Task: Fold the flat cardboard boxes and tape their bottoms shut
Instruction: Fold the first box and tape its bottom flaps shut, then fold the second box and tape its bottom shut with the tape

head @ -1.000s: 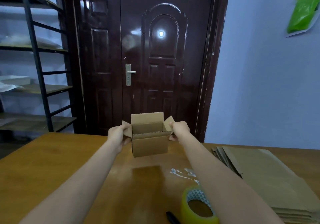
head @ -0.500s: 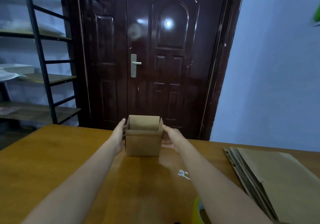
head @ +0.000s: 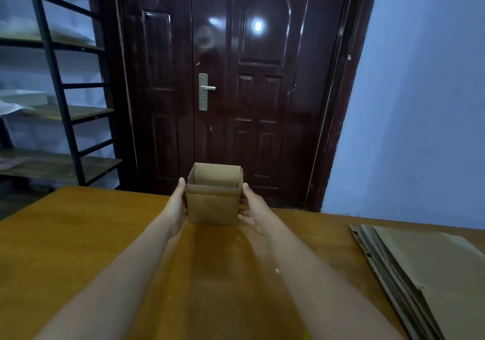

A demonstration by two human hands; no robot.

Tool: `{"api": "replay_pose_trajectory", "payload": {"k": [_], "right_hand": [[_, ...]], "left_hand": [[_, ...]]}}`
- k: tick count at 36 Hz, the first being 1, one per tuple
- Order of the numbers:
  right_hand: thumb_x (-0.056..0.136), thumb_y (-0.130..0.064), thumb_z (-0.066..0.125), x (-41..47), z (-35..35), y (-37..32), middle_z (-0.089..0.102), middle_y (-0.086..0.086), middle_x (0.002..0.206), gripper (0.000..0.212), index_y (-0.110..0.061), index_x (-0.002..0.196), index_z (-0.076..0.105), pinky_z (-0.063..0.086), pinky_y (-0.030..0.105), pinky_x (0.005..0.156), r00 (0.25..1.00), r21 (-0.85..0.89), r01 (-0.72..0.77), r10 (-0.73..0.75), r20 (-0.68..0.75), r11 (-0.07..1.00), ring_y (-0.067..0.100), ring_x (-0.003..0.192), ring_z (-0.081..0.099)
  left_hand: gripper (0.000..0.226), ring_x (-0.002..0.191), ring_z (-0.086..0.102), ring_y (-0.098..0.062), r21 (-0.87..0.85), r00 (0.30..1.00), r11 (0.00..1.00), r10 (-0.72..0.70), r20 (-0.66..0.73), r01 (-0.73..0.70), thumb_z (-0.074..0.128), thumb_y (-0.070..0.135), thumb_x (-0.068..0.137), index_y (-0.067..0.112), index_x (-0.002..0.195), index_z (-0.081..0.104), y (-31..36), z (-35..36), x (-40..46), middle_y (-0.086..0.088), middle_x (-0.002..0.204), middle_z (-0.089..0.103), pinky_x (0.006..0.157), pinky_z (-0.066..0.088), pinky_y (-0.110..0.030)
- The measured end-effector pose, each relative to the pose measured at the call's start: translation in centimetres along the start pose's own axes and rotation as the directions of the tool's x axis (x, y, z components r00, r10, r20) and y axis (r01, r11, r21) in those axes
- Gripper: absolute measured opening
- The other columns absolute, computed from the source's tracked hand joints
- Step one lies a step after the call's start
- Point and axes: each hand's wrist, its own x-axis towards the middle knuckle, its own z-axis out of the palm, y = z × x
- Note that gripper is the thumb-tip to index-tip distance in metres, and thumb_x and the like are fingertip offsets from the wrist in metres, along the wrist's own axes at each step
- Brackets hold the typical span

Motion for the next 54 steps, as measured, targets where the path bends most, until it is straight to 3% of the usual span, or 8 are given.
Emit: {"api": "replay_pose_trajectory", "payload": {"k": [9,17,22,28,34,40,45,54], "right_hand": [[0.099,-0.048,0.035,0.9,-0.1,-0.5,0.052,-0.007,0.086,0.029,-0.023,0.102,0.049,0.046,0.040,0.099,1.000,-0.125,-0.008,0.007,-0.014,0.992,0.024,0.104,0.054],[0.098,-0.052,0.032,0.2,0.1,-0.3,0.054,0.000,0.112,0.052,-0.014,0.131,0.049,0.043,0.037,0.092,1.000,-0.247,-0.008,0.004,-0.020,0.969,0.021,0.101,0.053],[0.098,-0.053,0.031,-1.3,0.0,-0.8,0.049,0.004,0.137,0.056,-0.016,0.138,0.044,0.040,0.041,0.100,0.999,-0.366,0.014,-0.026,-0.027,0.931,0.026,0.122,0.049],[0.100,-0.043,0.034,-4.0,-2.3,-1.4,0.046,0.011,0.141,0.055,-0.005,0.139,0.043,0.036,0.033,0.100,0.976,-0.804,0.156,-0.212,0.038,0.574,0.027,0.128,0.044],[0.098,-0.045,0.039,-6.9,-5.5,-0.3,0.050,0.011,0.136,0.054,-0.007,0.136,0.047,0.044,0.038,0.099,0.978,-0.981,0.077,-0.202,0.040,0.178,0.027,0.122,0.050],[0.098,-0.044,0.039,-10.7,-7.8,-0.8,0.052,0.013,0.131,0.052,-0.004,0.129,0.051,0.047,0.042,0.094,0.976,-0.995,0.019,-0.217,-0.003,0.097,0.030,0.114,0.054],[0.098,-0.044,0.038,-13.3,-9.9,-1.9,0.044,0.012,0.139,0.053,-0.008,0.135,0.046,0.043,0.044,0.099,0.966,-0.998,-0.003,-0.256,-0.017,0.055,0.032,0.123,0.047],[0.097,-0.043,0.038,-18.1,-16.9,-4.1,0.046,0.011,0.137,0.050,-0.011,0.134,0.048,0.042,0.043,0.099,0.944,-0.992,-0.112,-0.306,-0.122,0.051,0.031,0.124,0.046]], "left_hand": [[0.070,0.141,0.029,-0.024,0.045,0.999,0.999,-0.007,-0.050,0.009,0.018,0.063,0.095,0.020,0.148,0.029,-0.3,0.0,0.9,-0.007,0.151,0.036,0.114,0.022,-0.040],[0.077,0.144,0.021,-0.025,0.158,0.998,0.987,-0.027,-0.061,0.036,0.017,0.071,0.090,0.023,0.149,0.029,0.5,-0.5,0.7,-0.006,0.154,0.030,0.118,0.015,-0.047],[0.077,0.144,0.020,-0.025,0.187,0.998,0.982,-0.011,-0.069,0.023,0.015,0.068,0.092,0.018,0.150,0.026,1.2,-0.7,-0.3,-0.008,0.155,0.027,0.118,0.015,-0.046],[0.069,0.139,0.030,-0.028,0.384,0.990,0.923,0.051,-0.131,0.003,0.024,0.060,0.096,0.013,0.146,0.034,3.3,-1.2,-1.7,-0.009,0.150,0.035,0.111,0.023,-0.044],[0.046,0.115,0.052,-0.026,0.767,0.955,0.618,0.295,-0.019,-0.175,0.044,0.041,0.097,0.012,0.133,0.048,5.0,-0.7,-4.7,-0.010,0.130,0.056,0.090,0.043,-0.035],[0.038,0.104,0.056,-0.024,0.979,0.888,0.039,0.430,0.163,-0.199,0.041,0.039,0.095,0.015,0.121,0.053,5.3,3.0,-8.7,-0.004,0.121,0.058,0.079,0.049,-0.035],[0.045,0.116,0.052,-0.024,0.941,0.882,-0.107,0.329,0.337,-0.320,0.040,0.041,0.094,0.020,0.134,0.045,4.2,7.8,-10.5,-0.003,0.131,0.053,0.084,0.048,-0.034],[0.057,0.128,0.043,-0.025,0.853,0.832,-0.171,0.194,0.519,-0.493,0.042,0.047,0.093,0.020,0.143,0.036,2.8,18.2,-14.2,-0.004,0.140,0.047,0.098,0.041,-0.038]]}}
